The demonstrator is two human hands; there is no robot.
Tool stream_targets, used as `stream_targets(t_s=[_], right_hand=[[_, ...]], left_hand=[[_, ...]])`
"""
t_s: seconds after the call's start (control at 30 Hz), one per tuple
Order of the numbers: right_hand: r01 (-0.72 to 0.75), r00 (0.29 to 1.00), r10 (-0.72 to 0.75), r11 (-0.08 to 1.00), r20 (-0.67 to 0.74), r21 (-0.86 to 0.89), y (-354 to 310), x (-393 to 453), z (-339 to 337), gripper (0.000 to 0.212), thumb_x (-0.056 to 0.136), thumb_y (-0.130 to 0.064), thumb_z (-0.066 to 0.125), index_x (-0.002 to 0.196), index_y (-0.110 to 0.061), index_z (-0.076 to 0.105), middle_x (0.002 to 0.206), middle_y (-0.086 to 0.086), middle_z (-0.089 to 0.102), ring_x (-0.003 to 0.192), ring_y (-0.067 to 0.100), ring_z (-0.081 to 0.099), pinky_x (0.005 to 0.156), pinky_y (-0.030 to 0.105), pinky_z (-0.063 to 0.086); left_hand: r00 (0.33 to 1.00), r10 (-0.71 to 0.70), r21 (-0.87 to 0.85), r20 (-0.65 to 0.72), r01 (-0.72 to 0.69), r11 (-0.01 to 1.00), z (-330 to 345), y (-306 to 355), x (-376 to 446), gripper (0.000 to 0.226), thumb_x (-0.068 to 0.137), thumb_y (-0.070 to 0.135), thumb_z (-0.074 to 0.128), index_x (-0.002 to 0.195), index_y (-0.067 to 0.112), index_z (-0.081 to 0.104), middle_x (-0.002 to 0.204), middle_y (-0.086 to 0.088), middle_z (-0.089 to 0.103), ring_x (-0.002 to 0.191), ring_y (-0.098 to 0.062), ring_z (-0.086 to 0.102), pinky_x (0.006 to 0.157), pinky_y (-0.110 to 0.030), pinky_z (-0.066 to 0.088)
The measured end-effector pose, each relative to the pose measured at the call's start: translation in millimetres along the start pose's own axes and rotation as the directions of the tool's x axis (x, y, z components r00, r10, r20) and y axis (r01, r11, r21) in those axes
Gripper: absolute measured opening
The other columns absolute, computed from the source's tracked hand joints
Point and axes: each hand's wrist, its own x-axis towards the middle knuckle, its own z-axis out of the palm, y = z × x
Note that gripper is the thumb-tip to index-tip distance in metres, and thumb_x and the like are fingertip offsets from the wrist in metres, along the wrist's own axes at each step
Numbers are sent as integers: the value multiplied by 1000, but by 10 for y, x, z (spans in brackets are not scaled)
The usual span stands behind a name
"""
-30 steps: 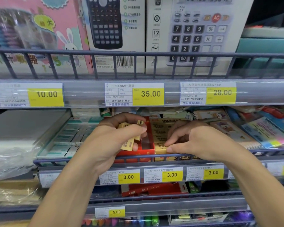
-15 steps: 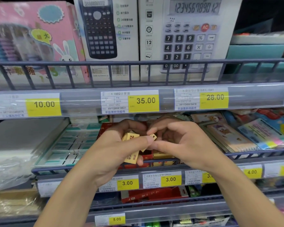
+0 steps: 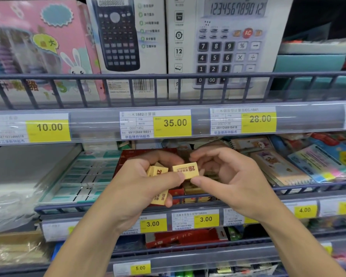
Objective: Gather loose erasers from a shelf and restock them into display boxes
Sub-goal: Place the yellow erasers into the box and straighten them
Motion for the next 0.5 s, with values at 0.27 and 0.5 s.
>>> stream_targets(t_s=[0.27,0.5], right_hand=[[-171,985,165,965,43,199,-8,28,-44,27,83,-3,73,110,-9,73,101,17,74,90,27,69,77,29,57],[-183,981,191,961,-16,209,17,40,-56,25,93,-14,61,114,-19,74,103,8,76,91,34,73,84,41,60]], left_hand=[[999,32,40,-12,-32,999,59,-19,13,24,70,20,86,92,22,80,88,-7,76,53,-22,61,49,-27,50],[1000,16,91,-4,-16,996,104,-24,28,21,72,33,85,91,24,82,80,-4,75,52,-18,59,51,-24,50]])
